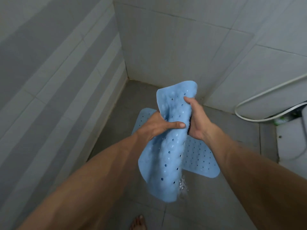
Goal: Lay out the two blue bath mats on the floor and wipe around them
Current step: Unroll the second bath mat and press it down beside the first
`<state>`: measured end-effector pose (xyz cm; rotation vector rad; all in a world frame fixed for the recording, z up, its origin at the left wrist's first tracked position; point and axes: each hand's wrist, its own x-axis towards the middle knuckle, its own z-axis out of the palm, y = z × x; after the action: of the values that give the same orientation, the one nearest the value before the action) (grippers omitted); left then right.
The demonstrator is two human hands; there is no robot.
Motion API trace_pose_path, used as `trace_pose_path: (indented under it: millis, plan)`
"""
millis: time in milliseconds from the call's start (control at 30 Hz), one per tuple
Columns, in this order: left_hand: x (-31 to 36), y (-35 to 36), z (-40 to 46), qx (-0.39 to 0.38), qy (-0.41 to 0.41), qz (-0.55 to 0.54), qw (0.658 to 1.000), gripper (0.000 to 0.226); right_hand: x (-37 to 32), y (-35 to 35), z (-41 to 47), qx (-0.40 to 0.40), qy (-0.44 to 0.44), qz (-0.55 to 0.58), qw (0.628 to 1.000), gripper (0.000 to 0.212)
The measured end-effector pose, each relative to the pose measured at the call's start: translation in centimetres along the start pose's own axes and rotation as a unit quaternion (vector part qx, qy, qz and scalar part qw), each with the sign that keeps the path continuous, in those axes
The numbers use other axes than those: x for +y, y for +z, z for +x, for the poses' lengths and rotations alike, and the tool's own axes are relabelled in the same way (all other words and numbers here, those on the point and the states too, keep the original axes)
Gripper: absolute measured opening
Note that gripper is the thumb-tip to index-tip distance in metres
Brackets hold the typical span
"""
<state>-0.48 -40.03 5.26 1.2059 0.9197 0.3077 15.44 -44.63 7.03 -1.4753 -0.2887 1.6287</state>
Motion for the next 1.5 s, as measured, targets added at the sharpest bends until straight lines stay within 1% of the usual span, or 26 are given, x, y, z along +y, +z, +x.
trace_pose_path:
  millis: [67, 100, 133, 200, 233, 267, 367, 467, 567, 633, 667, 767, 867, 933, 967, 1000, 1033, 1067, 1100, 1133, 1200, 1267, 1333, 1400, 1467, 1500]
  plan:
    - [-0.2, 0.6, -0.1, -0.023, 0.001, 0.022, 1.0, 0.068, 0.5, -1.7, -0.6, -0.013, 0.023, 0.043, 0.999, 0.075]
    - [-0.3, 0.9, -0.1, -0.018, -0.008, 0.028, 0.999, 0.071, 1.0, -3.0, -0.9, -0.008, 0.033, 0.074, 0.997, 0.074]
    - [-0.5, 1.1, -0.1, -0.011, -0.019, 0.033, 0.999, 0.072, 1.4, -4.4, -1.4, -0.004, 0.038, 0.102, 0.994, 0.064]
    - [-1.0, 1.7, -0.3, -0.01, -0.033, 0.02, 0.999, 0.07, 2.0, -6.8, -2.3, 0.004, 0.039, 0.13, 0.991, 0.032]
    - [-1.1, 2.2, -0.4, -0.016, -0.038, 0.012, 0.999, 0.068, 2.1, -7.7, -2.8, 0.014, 0.041, 0.123, 0.992, 0.022]
    - [-1.2, 2.6, -0.4, -0.022, -0.043, 0.008, 0.999, 0.067, 2.2, -8.5, -3.1, 0.024, 0.042, 0.102, 0.994, 0.023]
    - [-1.2, 4.2, -0.8, -0.029, -0.052, 0.008, 0.998, 0.062, 2.1, -10.8, -4.4, 0.014, 0.046, 0.005, 0.999, 0.043]
    - [-0.8, 5.8, -1.3, -0.026, -0.053, 0.02, 0.998, 0.06, 2.1, -12.4, -6.1, -0.001, 0.037, -0.094, 0.995, 0.046]
    - [-0.1, 7.6, -1.6, -0.001, -0.041, 0.043, 0.998, 0.052, 2.9, -13.6, -6.8, -0.012, -0.003, -0.027, 1.0, 0.051]
    - [0.2, 8.7, -1.6, 0.033, -0.035, 0.056, 0.997, 0.041, 3.4, -14.3, -6.9, 0.019, -0.012, -0.007, 1.0, 0.053]
    - [0.3, 9.1, -1.7, 0.05, -0.031, 0.067, 0.996, 0.038, 3.5, -14.6, -7.0, 0.05, -0.015, -0.025, 0.998, 0.052]
    - [0.0, 9.7, -1.6, 0.079, -0.027, 0.108, 0.991, 0.041, 4.6, -15.8, -7.0, 0.115, -0.017, -0.089, 0.989, 0.051]
    - [-1.0, 9.7, -1.2, 0.111, -0.021, 0.128, 0.985, 0.041, 6.4, -16.5, -6.4, 0.154, -0.005, -0.073, 0.985, 0.077]
    - [-1.5, 9.4, -1.4, 0.12, -0.018, 0.134, 0.984, 0.036, 7.2, -16.8, -5.9, 0.171, -0.017, -0.077, 0.982, 0.1]
    - [-1.8, 9.1, -1.5, 0.119, -0.014, 0.135, 0.984, 0.031, 7.3, -17.1, -5.6, 0.171, -0.024, -0.102, 0.98, 0.113]
    - [-2.0, 8.7, -1.7, 0.127, -0.009, 0.139, 0.982, 0.027, 7.2, -17.3, -5.5, 0.169, -0.033, -0.144, 0.975, 0.121]
    - [-2.2, 8.0, -2.0, 0.153, -0.007, 0.145, 0.978, 0.025, 7.1, -17.3, -5.6, 0.169, -0.046, -0.195, 0.965, 0.12]
    - [-2.4, 7.0, -2.2, 0.187, -0.004, 0.146, 0.971, 0.024, 6.9, -17.3, -5.8, 0.179, -0.066, -0.251, 0.949, 0.111]
    - [-2.3, 5.8, -2.3, 0.211, 0.004, 0.137, 0.968, 0.02, 6.7, -17.3, -5.9, 0.195, -0.084, -0.303, 0.929, 0.097]
    - [-2.2, 4.7, -2.7, 0.219, 0.016, 0.125, 0.968, 0.025, 6.5, -17.0, -6.3, 0.215, -0.097, -0.346, 0.908, 0.08]
    - [-1.8, 2.0, -3.1, 0.193, 0.047, 0.151, 0.968, 0.049, 6.2, -16.1, -6.9, 0.252, -0.107, -0.386, 0.881, 0.054]
    - [-1.0, 0.1, -3.3, 0.127, 0.061, 0.224, 0.964, 0.054, 6.1, -14.9, -7.1, 0.266, -0.108, -0.405, 0.868, 0.049]
    - [0.2, -0.4, -3.4, 0.06, 0.028, 0.311, 0.948, 0.056, 5.8, -13.4, -7.3, 0.27, -0.108, -0.433, 0.853, 0.054]
    - [1.3, 0.3, -3.5, -0.002, -0.048, 0.395, 0.918, 0.058, 5.1, -11.7, -7.2, 0.265, -0.116, -0.434, 0.853, 0.056]
    - [1.7, 1.2, -3.4, -0.049, -0.133, 0.432, 0.891, 0.044, 4.4, -9.9, -7.2, 0.239, -0.125, -0.416, 0.868, 0.046]
    - [1.8, 1.5, -3.3, -0.05, -0.151, 0.445, 0.881, 0.041, 4.1, -9.1, -7.3, 0.222, -0.132, -0.407, 0.876, 0.038]
